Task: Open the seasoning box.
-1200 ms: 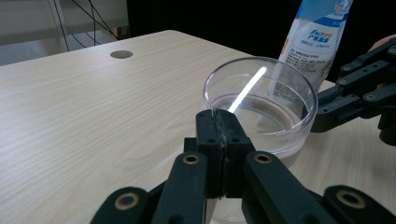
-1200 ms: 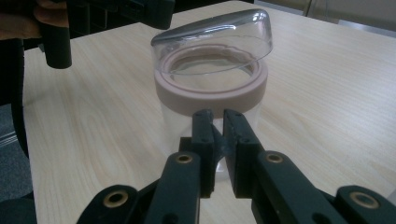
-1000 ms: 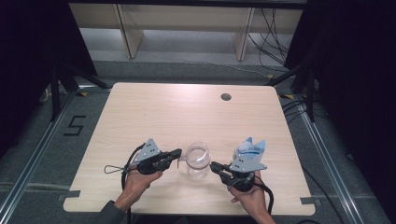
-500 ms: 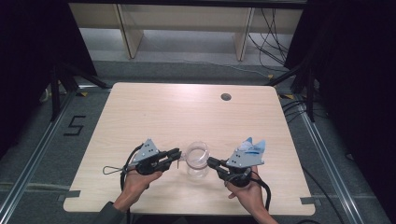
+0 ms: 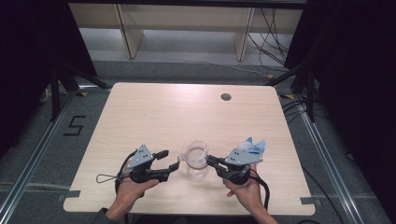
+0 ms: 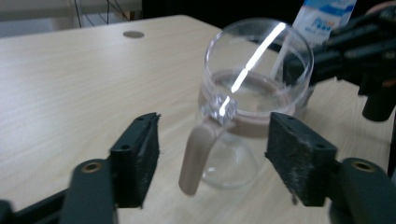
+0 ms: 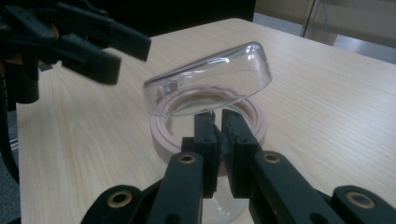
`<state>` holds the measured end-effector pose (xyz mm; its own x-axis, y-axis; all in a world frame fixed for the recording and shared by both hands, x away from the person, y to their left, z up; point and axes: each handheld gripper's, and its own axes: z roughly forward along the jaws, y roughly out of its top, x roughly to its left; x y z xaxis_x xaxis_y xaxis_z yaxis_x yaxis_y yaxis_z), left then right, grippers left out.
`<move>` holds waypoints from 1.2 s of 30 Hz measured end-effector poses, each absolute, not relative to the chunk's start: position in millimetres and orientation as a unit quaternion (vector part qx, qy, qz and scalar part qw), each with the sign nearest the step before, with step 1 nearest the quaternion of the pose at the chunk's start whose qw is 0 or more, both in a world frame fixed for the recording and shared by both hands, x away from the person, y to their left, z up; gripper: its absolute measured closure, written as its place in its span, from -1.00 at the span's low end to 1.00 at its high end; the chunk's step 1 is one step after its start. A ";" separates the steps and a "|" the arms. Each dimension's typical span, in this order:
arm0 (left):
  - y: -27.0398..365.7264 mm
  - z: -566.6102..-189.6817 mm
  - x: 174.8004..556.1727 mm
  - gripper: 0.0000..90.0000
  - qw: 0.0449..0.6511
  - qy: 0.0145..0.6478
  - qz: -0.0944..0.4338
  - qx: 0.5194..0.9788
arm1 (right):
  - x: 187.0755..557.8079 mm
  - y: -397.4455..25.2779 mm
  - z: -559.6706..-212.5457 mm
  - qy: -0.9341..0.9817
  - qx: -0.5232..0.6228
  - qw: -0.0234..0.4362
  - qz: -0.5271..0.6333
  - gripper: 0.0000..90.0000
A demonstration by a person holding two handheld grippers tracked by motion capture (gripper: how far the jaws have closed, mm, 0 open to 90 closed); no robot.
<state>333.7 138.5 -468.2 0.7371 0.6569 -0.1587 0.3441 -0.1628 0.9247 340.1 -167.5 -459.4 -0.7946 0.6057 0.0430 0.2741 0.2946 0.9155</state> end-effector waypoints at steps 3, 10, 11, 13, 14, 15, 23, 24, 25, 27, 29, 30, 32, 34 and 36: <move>136.9 -474.3 325.2 -0.44 0.524 0.337 0.143 0.769 | 343.1 -166.5 -458.1 0.789 0.263 0.159 0.532 0.90; 135.2 -483.4 309.8 -0.56 0.495 0.332 0.159 0.787 | 343.9 -163.6 -452.3 0.785 0.264 0.161 0.537 0.90; 135.6 -485.0 309.0 -0.57 0.493 0.334 0.161 0.787 | 343.8 -163.3 -450.7 0.787 0.261 0.166 0.534 0.90; 137.7 -488.6 308.9 -0.60 0.487 0.329 0.165 0.792 | 344.5 -161.5 -448.7 0.785 0.254 0.174 0.537 0.89; 139.2 -490.8 309.2 -0.61 0.485 0.329 0.168 0.792 | 345.2 -160.8 -448.0 0.785 0.253 0.181 0.536 0.89; 140.8 -492.7 308.8 -0.62 0.479 0.333 0.173 0.793 | 344.8 -158.9 -447.4 0.785 0.253 0.176 0.538 0.89; 145.9 -496.8 307.0 -0.63 0.474 0.336 0.189 0.792 | 346.1 -152.3 -442.4 0.784 0.246 0.178 0.541 0.89; 145.6 -497.5 307.3 -0.62 0.474 0.332 0.188 0.793 | 346.5 -152.0 -441.3 0.786 0.242 0.179 0.540 0.89; 145.0 -498.6 307.6 -0.62 0.473 0.332 0.190 0.794 | 345.7 -151.1 -440.3 0.787 0.246 0.174 0.539 0.88; 143.0 -500.3 307.5 -0.62 0.472 0.334 0.187 0.794 | 345.3 -148.5 -438.4 0.787 0.243 0.171 0.541 0.88; 142.2 -500.4 307.5 -0.64 0.473 0.334 0.186 0.794 | 346.0 -147.6 -435.9 0.788 0.231 0.185 0.540 0.88; 142.2 -500.5 307.7 -0.65 0.477 0.335 0.183 0.792 | 346.4 -145.6 -435.9 0.784 0.232 0.179 0.547 0.88; 142.5 -500.5 308.1 -0.66 0.477 0.332 0.183 0.793 | 347.4 -144.6 -434.3 0.783 0.232 0.190 0.544 0.88; 143.4 -500.4 309.0 -0.66 0.469 0.325 0.187 0.800 | 347.0 -143.1 -434.0 0.783 0.240 0.181 0.544 0.88; 142.4 -501.4 308.2 -0.66 0.473 0.334 0.180 0.795 | 348.8 -141.8 -433.5 0.783 0.233 0.185 0.546 0.88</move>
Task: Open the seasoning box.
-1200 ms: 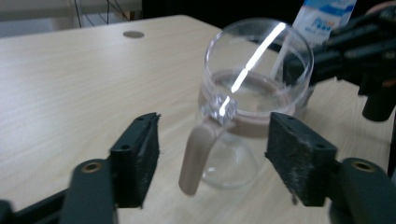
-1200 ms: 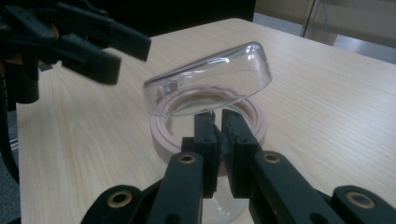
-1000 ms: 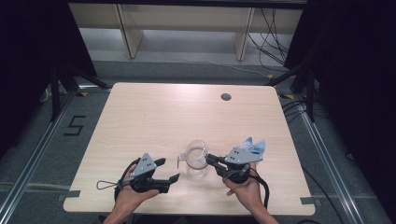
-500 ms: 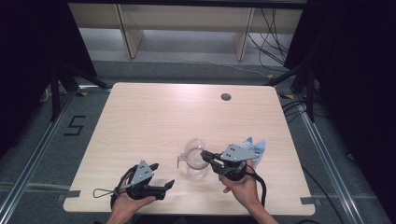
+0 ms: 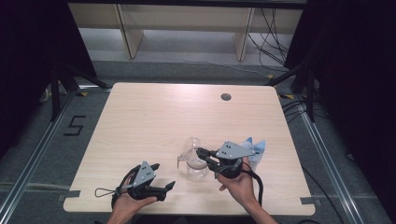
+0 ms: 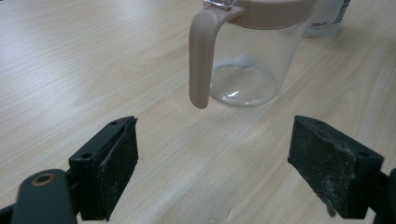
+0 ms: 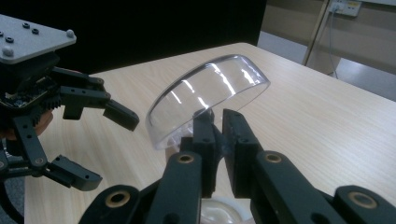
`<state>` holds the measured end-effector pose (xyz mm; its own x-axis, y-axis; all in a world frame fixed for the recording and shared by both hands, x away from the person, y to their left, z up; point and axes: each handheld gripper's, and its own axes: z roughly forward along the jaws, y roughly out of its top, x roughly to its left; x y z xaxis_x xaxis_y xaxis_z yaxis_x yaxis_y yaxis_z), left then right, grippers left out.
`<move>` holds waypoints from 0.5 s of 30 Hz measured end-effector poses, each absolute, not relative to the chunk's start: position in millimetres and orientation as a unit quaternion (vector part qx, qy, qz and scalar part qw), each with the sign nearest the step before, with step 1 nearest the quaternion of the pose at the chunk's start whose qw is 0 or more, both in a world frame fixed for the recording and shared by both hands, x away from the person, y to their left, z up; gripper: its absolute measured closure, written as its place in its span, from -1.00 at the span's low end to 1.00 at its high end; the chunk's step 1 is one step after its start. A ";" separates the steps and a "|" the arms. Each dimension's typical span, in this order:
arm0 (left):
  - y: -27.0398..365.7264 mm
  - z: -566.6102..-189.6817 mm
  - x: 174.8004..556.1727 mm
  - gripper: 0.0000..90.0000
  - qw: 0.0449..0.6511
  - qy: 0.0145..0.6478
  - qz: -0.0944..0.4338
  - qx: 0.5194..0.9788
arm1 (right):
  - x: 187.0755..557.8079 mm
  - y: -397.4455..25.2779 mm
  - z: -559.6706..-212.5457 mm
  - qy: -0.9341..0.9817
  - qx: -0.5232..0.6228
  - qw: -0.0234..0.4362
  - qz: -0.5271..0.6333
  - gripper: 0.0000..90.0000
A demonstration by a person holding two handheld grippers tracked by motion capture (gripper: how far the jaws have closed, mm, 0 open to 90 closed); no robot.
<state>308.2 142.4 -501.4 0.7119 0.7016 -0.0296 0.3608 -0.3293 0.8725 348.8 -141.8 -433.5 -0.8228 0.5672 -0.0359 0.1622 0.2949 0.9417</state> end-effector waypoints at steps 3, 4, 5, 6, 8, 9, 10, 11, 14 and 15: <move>142.1 -501.7 309.1 -0.66 0.474 0.329 0.183 0.796 | 349.3 -139.3 -433.2 0.783 0.229 0.184 0.549 0.88; 142.3 -501.8 309.7 -0.66 0.474 0.327 0.183 0.797 | 348.4 -138.1 -433.3 0.781 0.236 0.176 0.550 0.87; 142.7 -502.0 310.1 -0.66 0.474 0.327 0.184 0.797 | 347.7 -137.7 -432.5 0.784 0.237 0.177 0.545 0.87; 142.5 -502.1 310.3 -0.66 0.474 0.328 0.184 0.796 | 349.2 -136.4 -432.9 0.784 0.229 0.175 0.550 0.87; 143.5 -501.7 310.8 -0.66 0.471 0.329 0.185 0.797 | 348.0 -134.9 -432.2 0.788 0.233 0.169 0.545 0.87; 143.6 -502.1 311.3 -0.66 0.477 0.330 0.183 0.794 | 348.8 -134.2 -432.2 0.786 0.227 0.171 0.549 0.86; 143.9 -501.7 311.5 -0.66 0.478 0.329 0.182 0.794 | 349.4 -133.9 -432.1 0.785 0.225 0.175 0.550 0.86; 143.9 -501.5 311.5 -0.66 0.479 0.329 0.184 0.793 | 349.9 -132.9 -432.4 0.784 0.223 0.171 0.554 0.86; 144.3 -501.8 312.4 -0.66 0.474 0.326 0.186 0.796 | 349.5 -131.6 -431.2 0.785 0.221 0.180 0.550 0.86; 144.2 -502.0 312.4 -0.66 0.474 0.326 0.186 0.796 | 348.5 -130.4 -431.5 0.783 0.229 0.174 0.551 0.86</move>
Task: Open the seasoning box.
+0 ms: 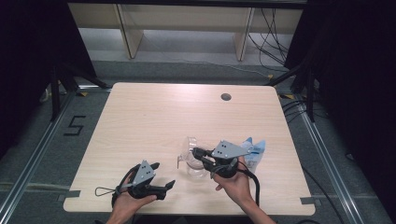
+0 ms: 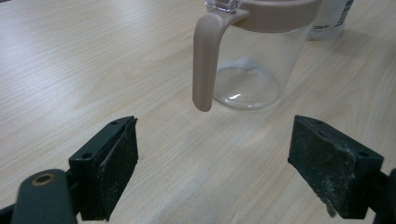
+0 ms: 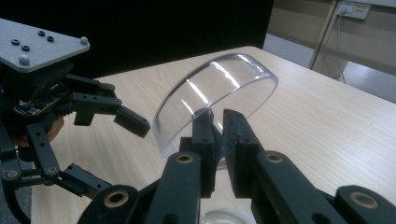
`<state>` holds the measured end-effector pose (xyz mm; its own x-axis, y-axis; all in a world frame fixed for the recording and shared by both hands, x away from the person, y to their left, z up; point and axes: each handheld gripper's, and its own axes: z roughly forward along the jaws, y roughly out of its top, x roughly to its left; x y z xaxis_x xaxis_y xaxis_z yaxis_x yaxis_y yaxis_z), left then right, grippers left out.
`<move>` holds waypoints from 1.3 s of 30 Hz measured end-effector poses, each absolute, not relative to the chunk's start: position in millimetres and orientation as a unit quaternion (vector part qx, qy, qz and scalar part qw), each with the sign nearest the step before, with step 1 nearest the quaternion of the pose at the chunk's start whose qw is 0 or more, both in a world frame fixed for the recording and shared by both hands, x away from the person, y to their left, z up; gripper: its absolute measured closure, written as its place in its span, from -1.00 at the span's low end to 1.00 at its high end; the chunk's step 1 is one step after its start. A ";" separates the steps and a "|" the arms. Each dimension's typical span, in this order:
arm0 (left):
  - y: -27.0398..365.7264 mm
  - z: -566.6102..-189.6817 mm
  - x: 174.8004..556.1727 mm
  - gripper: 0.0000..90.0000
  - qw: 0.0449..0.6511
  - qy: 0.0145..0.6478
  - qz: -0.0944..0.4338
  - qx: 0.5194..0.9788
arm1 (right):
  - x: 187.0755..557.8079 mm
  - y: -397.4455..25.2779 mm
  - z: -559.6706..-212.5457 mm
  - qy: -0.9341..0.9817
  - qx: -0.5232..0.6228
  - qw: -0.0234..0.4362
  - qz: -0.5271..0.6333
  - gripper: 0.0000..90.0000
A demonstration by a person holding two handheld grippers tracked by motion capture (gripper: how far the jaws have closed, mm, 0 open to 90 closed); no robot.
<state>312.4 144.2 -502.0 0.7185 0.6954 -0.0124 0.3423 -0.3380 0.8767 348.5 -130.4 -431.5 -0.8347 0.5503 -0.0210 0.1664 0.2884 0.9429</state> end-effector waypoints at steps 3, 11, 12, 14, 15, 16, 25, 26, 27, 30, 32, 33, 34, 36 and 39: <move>143.0 -502.3 311.6 -0.65 0.472 0.327 0.180 0.798 | 347.7 -128.2 -430.9 0.788 0.229 0.163 0.548 0.86; 144.1 -501.7 312.2 -0.65 0.477 0.329 0.179 0.795 | 349.6 -123.1 -430.1 0.787 0.211 0.178 0.551 0.85; 143.9 -501.8 311.8 -0.65 0.476 0.330 0.178 0.796 | 348.3 -122.2 -429.9 0.788 0.219 0.170 0.550 0.85; 143.5 -502.2 311.9 -0.64 0.475 0.329 0.175 0.797 | 348.3 -120.0 -430.1 0.786 0.217 0.171 0.553 0.85; 143.3 -502.1 311.9 -0.64 0.474 0.328 0.176 0.798 | 348.4 -118.8 -430.3 0.786 0.215 0.170 0.555 0.85; 143.2 -502.0 312.1 -0.64 0.473 0.326 0.177 0.799 | 348.5 -118.1 -430.6 0.787 0.213 0.169 0.554 0.84; 144.8 -502.2 312.8 -0.64 0.478 0.330 0.176 0.795 | 346.7 -113.4 -432.2 0.794 0.212 0.160 0.546 0.84; 144.7 -502.0 312.8 -0.64 0.477 0.330 0.177 0.795 | 347.5 -113.6 -432.4 0.792 0.208 0.170 0.548 0.83; 144.7 -502.1 313.0 -0.64 0.478 0.330 0.176 0.794 | 347.6 -112.6 -433.0 0.792 0.207 0.158 0.552 0.83; 145.0 -501.9 312.8 -0.64 0.478 0.331 0.176 0.794 | 346.9 -111.8 -432.7 0.795 0.211 0.157 0.547 0.83; 145.2 -501.7 313.3 -0.64 0.479 0.332 0.176 0.794 | 345.9 -108.6 -433.5 0.792 0.213 0.162 0.549 0.83; 144.7 -501.8 313.0 -0.64 0.482 0.334 0.175 0.791 | 346.3 -108.0 -433.4 0.795 0.205 0.160 0.548 0.83; 144.9 -501.8 312.8 -0.64 0.481 0.333 0.175 0.792 | 346.0 -106.5 -433.9 0.793 0.205 0.164 0.549 0.83; 145.5 -501.6 313.1 -0.64 0.478 0.331 0.177 0.794 | 345.6 -105.4 -433.6 0.797 0.202 0.159 0.546 0.83; 145.5 -501.2 312.7 -0.64 0.479 0.333 0.176 0.793 | 346.1 -105.4 -433.7 0.797 0.200 0.162 0.546 0.82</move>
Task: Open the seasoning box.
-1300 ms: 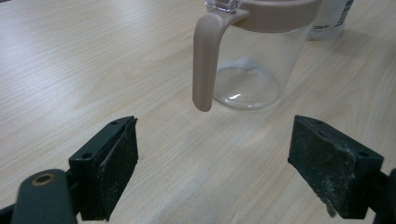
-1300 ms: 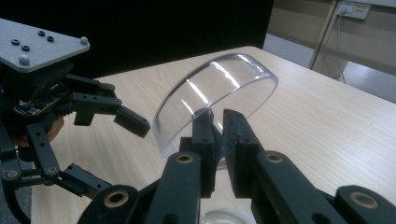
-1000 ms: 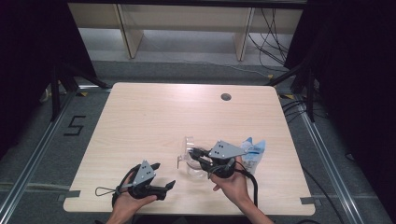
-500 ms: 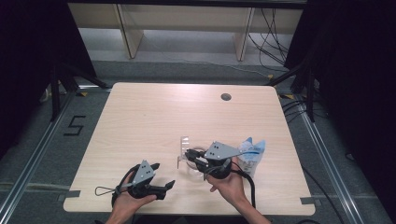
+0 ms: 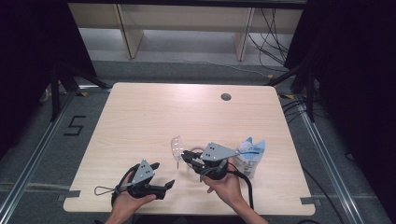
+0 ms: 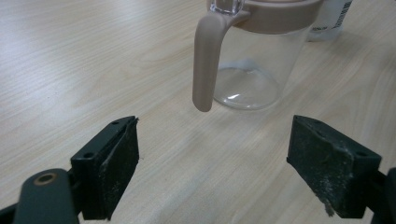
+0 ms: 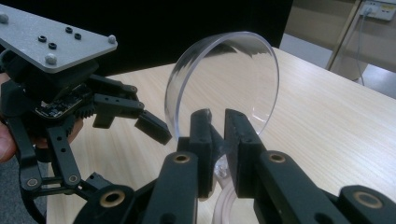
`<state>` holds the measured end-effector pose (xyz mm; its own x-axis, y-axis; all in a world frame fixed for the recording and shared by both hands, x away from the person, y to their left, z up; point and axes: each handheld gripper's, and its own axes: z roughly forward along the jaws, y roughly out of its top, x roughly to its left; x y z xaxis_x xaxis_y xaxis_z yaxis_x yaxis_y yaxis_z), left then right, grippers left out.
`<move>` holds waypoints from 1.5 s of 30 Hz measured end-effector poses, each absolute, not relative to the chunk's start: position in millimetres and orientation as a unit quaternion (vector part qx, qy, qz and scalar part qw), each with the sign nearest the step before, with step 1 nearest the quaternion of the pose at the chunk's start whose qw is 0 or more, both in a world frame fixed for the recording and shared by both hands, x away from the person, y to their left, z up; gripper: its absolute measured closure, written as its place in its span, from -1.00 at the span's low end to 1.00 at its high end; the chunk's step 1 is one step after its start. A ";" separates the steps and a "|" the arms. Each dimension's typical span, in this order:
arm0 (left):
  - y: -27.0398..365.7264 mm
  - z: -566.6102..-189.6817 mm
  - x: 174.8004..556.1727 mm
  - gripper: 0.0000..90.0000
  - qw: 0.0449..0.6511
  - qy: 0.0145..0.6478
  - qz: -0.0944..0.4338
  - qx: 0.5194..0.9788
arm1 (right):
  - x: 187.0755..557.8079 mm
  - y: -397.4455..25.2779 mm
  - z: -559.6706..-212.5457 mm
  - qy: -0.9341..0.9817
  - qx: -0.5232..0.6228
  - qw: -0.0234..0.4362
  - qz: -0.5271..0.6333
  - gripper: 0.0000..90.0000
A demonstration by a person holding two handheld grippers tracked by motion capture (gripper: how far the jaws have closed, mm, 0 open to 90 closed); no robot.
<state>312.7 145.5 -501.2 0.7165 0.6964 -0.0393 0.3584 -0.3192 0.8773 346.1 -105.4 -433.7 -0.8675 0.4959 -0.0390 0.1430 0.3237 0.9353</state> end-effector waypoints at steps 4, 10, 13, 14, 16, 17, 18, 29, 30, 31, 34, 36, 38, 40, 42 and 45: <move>145.5 -501.2 312.8 -0.64 0.482 0.331 0.175 0.792 | 344.5 -107.6 -433.2 0.792 0.205 0.168 0.550 0.81; 144.7 -500.9 312.4 -0.64 0.480 0.330 0.177 0.793 | 337.0 -117.5 -431.0 0.792 0.209 0.159 0.552 0.65; 144.4 -501.1 311.7 -0.64 0.478 0.327 0.178 0.795 | 332.5 -126.1 -430.0 0.790 0.211 0.151 0.556 0.48; 144.1 -501.2 312.3 -0.64 0.480 0.326 0.176 0.795 | 328.8 -129.1 -429.9 0.789 0.218 0.148 0.555 0.43; 143.8 -501.3 311.9 -0.64 0.480 0.326 0.176 0.795 | 324.1 -138.8 -429.7 0.787 0.221 0.146 0.557 0.29; 144.1 -501.3 311.9 -0.64 0.479 0.324 0.176 0.796 | 322.7 -142.6 -430.1 0.786 0.216 0.144 0.561 0.23; 144.0 -501.3 311.9 -0.64 0.480 0.325 0.177 0.796 | 321.8 -146.8 -430.3 0.783 0.214 0.152 0.564 0.17; 143.0 -502.1 312.9 -0.64 0.483 0.321 0.176 0.795 | 296.5 -183.4 -439.8 0.781 0.237 0.147 0.559 -0.05; 143.3 -501.6 313.0 -0.64 0.480 0.320 0.176 0.797 | 295.7 -186.7 -441.1 0.779 0.233 0.146 0.563 -0.05; 143.0 -501.6 312.4 -0.64 0.479 0.325 0.175 0.796 | 292.7 -189.6 -441.7 0.780 0.246 0.136 0.559 -0.06; 143.7 -501.7 312.8 -0.64 0.473 0.323 0.176 0.801 | 289.5 -199.9 -444.6 0.776 0.258 0.144 0.557 -0.08; 143.7 -501.5 313.0 -0.65 0.473 0.323 0.177 0.801 | 288.5 -205.8 -445.4 0.776 0.259 0.156 0.553 -0.08; 143.6 -501.6 312.4 -0.65 0.474 0.321 0.175 0.801 | 283.7 -210.0 -445.8 0.773 0.278 0.145 0.552 -0.09; 143.5 -501.5 312.7 -0.65 0.476 0.323 0.175 0.799 | 282.9 -215.0 -447.1 0.773 0.271 0.159 0.552 -0.10; 143.0 -501.5 312.6 -0.65 0.477 0.326 0.176 0.797 | 282.5 -218.6 -448.9 0.772 0.264 0.168 0.553 -0.12; 143.0 -501.6 312.8 -0.65 0.479 0.324 0.175 0.797 | 278.0 -227.0 -449.2 0.767 0.278 0.177 0.551 -0.14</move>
<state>312.8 143.0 -501.6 0.7293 0.6834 -0.0325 0.3487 -0.3304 0.8771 278.0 -227.0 -449.2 -0.7825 0.6216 0.0353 0.2318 0.2382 0.9431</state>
